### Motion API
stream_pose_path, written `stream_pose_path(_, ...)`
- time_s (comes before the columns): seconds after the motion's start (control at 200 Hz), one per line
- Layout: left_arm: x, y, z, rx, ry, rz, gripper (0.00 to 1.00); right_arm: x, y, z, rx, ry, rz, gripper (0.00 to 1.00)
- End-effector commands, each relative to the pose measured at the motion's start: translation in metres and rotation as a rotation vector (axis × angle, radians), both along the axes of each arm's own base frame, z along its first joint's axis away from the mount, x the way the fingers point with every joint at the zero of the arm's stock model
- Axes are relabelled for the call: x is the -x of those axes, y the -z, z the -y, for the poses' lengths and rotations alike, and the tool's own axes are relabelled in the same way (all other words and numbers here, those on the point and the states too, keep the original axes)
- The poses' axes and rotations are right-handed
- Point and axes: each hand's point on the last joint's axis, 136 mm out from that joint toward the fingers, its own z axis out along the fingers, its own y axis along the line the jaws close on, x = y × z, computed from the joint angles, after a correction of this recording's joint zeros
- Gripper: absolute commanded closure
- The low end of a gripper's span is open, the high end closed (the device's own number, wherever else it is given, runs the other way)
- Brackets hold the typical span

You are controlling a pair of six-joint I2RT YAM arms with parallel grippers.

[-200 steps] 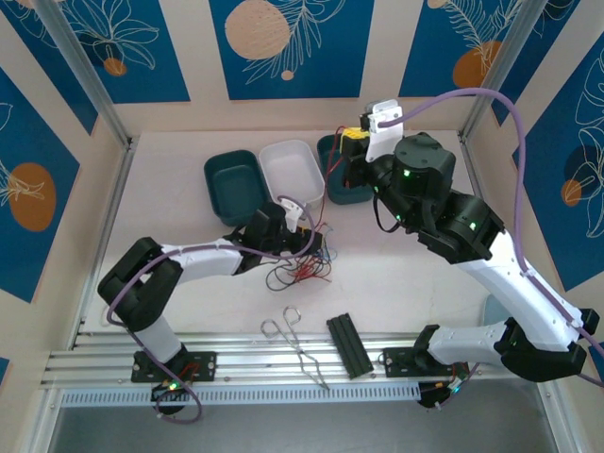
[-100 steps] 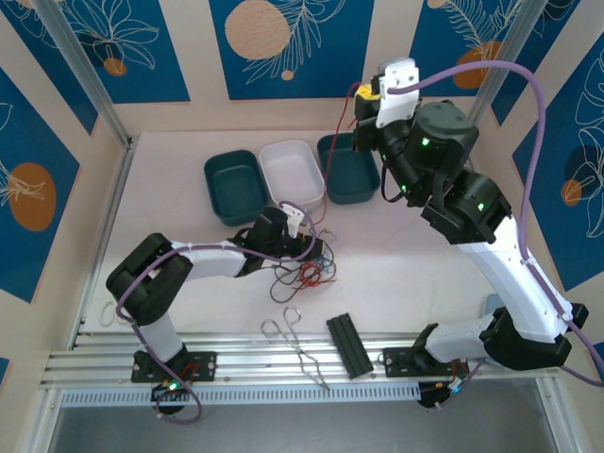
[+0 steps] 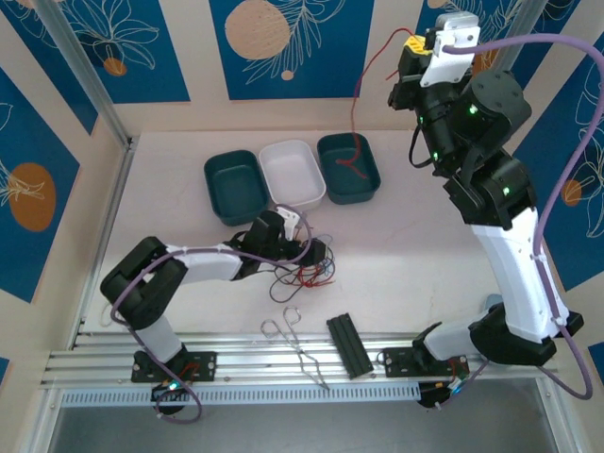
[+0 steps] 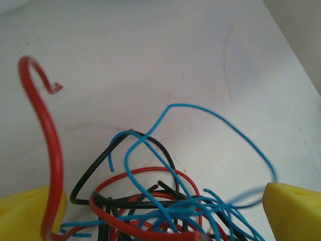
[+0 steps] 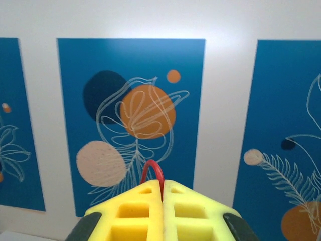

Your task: Untangle the cables

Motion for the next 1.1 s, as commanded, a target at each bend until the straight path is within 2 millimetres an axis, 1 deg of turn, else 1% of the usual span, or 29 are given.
stream_pose_path(0.0,-0.003,-0.033,-0.009,0.018,-0.056,0.067,0.0,-0.017,0.004,0.005,-0.052,-0.023,-0.031,1.0)
stream_pose_path(0.16,-0.006,-0.058,-0.033,-0.037,-0.141,0.132,0.0,-0.049,0.015,0.015,-0.068,0.002,-0.065,1.0)
stream_pose_path(0.265,-0.008,-0.072,-0.048,-0.08,-0.179,0.177,0.0,-0.071,0.026,0.021,-0.086,0.014,-0.099,1.0)
stream_pose_path(0.33,-0.007,-0.079,-0.055,-0.103,-0.191,0.198,0.0,-0.083,0.032,0.021,-0.092,0.011,-0.118,1.0)
stream_pose_path(0.44,-0.007,-0.086,-0.065,-0.135,-0.216,0.221,0.0,-0.098,0.036,0.016,-0.09,0.002,-0.127,1.0)
stream_pose_path(0.525,-0.007,-0.087,-0.071,-0.152,-0.231,0.229,0.0,-0.11,0.04,0.014,-0.084,0.009,-0.135,1.0)
stream_pose_path(0.695,-0.006,-0.085,-0.079,-0.175,-0.251,0.234,0.0,-0.139,0.057,0.007,-0.08,0.015,-0.166,1.0)
stream_pose_path(0.795,-0.006,-0.084,-0.082,-0.184,-0.258,0.237,0.0,-0.157,0.071,0.0,-0.086,0.012,-0.191,1.0)
stream_pose_path(0.92,-0.005,-0.084,-0.086,-0.194,-0.265,0.245,0.0,-0.181,0.094,-0.006,-0.085,0.024,-0.233,1.0)
stream_pose_path(1.005,-0.003,-0.084,-0.091,-0.206,-0.273,0.251,0.0,-0.195,0.108,-0.004,-0.083,0.054,-0.261,1.0)
stream_pose_path(1.095,-0.001,-0.083,-0.096,-0.221,-0.28,0.254,0.0,-0.204,0.118,0.0,-0.087,0.082,-0.283,1.0)
